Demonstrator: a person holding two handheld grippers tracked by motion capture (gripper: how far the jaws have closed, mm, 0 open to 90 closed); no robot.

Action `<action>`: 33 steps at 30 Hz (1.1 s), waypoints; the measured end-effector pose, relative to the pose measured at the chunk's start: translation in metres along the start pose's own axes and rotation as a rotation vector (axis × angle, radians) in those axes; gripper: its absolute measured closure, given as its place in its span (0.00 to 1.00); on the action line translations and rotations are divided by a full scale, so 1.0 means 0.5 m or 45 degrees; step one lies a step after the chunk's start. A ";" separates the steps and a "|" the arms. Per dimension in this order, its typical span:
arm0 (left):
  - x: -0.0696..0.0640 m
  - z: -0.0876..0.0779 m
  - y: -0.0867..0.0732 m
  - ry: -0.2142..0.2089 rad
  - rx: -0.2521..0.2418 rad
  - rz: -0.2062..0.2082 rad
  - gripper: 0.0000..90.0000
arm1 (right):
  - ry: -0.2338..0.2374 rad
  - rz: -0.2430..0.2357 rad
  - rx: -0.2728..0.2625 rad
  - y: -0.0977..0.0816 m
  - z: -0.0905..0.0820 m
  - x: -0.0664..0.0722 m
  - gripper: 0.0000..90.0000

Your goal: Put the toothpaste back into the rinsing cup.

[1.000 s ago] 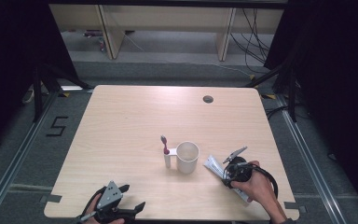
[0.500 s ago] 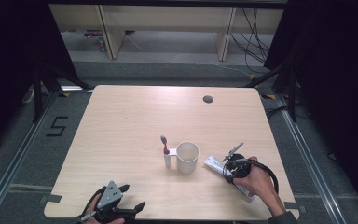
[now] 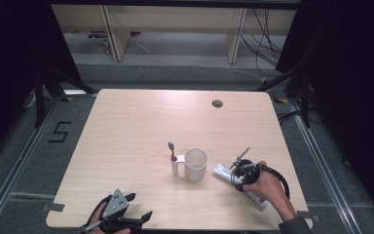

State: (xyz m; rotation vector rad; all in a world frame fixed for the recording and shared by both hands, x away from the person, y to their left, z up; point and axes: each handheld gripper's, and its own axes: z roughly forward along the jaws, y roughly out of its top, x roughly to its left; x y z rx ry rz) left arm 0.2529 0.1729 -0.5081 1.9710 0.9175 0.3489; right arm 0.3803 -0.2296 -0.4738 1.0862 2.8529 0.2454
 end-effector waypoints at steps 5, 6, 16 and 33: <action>0.001 0.000 0.000 -0.003 -0.006 0.000 0.18 | -0.018 -0.022 0.023 0.005 0.000 0.003 0.84; 0.001 0.000 0.001 0.003 -0.001 -0.003 0.18 | -0.013 -0.028 0.028 0.006 0.000 0.003 0.84; -0.001 0.002 -0.001 -0.004 0.002 0.004 0.18 | -0.069 -0.083 0.083 0.013 0.001 0.008 0.84; 0.000 0.002 0.000 0.004 -0.016 0.004 0.19 | -0.084 -0.158 0.132 0.022 0.002 0.018 0.85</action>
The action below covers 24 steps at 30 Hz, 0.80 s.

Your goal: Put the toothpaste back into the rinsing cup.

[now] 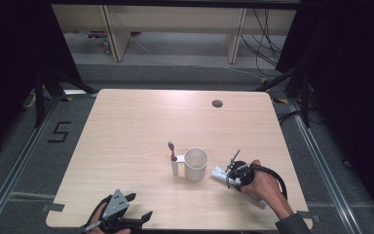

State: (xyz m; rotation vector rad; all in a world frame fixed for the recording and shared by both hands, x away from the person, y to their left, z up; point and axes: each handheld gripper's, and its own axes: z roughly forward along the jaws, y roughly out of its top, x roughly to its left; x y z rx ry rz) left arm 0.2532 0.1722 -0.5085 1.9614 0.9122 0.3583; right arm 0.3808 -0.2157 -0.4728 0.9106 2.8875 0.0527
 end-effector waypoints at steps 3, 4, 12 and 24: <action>-0.002 -0.002 0.000 0.000 0.000 -0.008 0.19 | 0.005 0.002 -0.023 -0.004 -0.001 -0.002 0.85; 0.000 0.000 0.000 -0.004 -0.009 -0.011 0.19 | -0.001 -0.005 -0.026 -0.006 -0.002 -0.004 0.85; 0.001 -0.002 0.000 -0.001 0.004 -0.003 0.19 | -0.009 0.058 -0.219 -0.028 -0.037 -0.029 0.85; 0.002 -0.002 0.000 0.004 0.004 -0.006 0.19 | -0.053 0.201 -0.586 -0.051 -0.096 -0.069 0.85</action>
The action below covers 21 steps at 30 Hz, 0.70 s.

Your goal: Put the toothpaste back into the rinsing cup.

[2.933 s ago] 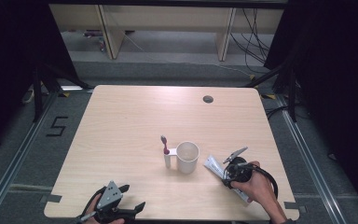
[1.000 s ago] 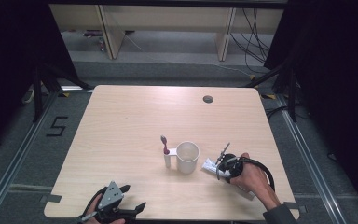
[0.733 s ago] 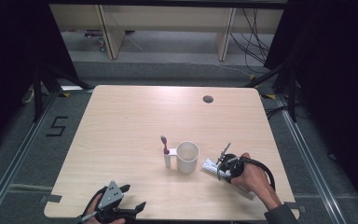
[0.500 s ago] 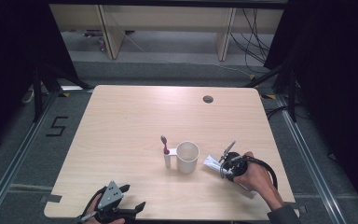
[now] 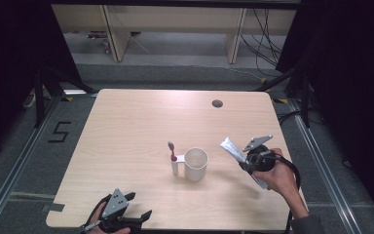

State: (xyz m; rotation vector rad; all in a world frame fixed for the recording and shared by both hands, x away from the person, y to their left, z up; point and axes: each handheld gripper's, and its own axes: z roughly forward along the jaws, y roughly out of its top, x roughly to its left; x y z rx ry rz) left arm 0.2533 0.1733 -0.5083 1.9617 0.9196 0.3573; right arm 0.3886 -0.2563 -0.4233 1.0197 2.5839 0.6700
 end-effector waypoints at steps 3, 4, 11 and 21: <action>0.000 0.000 0.001 0.010 -0.012 -0.010 0.19 | -0.002 0.042 -0.102 0.005 -0.007 -0.004 0.85; 0.000 0.000 0.001 0.010 -0.006 -0.005 0.19 | 0.000 0.042 -0.122 0.008 -0.013 -0.009 0.85; 0.003 -0.001 0.000 0.001 -0.011 0.006 0.19 | -0.029 0.131 -0.381 0.033 -0.031 -0.016 0.85; 0.002 -0.004 0.001 0.011 -0.022 -0.008 0.19 | -0.028 0.181 -0.638 0.082 -0.033 -0.006 0.85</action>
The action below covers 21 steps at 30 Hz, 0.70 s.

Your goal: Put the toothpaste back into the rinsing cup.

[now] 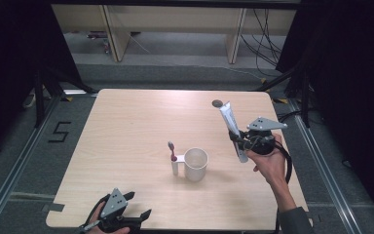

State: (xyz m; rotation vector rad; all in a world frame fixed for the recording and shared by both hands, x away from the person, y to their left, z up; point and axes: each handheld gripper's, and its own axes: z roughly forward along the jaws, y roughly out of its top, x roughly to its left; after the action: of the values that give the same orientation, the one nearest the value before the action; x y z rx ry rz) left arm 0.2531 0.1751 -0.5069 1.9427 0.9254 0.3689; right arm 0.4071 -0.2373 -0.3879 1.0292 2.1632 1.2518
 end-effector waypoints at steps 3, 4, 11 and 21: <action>0.002 0.001 0.000 -0.003 0.004 -0.002 0.19 | -0.011 0.009 -0.075 0.010 0.009 0.009 0.86; 0.000 0.002 -0.001 -0.004 -0.004 -0.010 0.19 | 0.022 0.005 -0.085 0.016 0.014 0.010 0.86; 0.001 0.001 0.000 -0.003 -0.004 -0.005 0.19 | 0.074 0.030 -0.200 0.039 0.034 0.034 0.86; 0.001 0.001 0.000 -0.007 0.001 0.002 0.19 | 0.151 0.063 -0.234 0.054 0.049 0.064 0.86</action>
State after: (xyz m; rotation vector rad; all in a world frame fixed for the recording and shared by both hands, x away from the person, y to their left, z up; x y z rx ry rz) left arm 0.2539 0.1753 -0.5075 1.9441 0.9206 0.3643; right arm 0.4139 -0.1903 -0.3767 0.9592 2.0724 1.5379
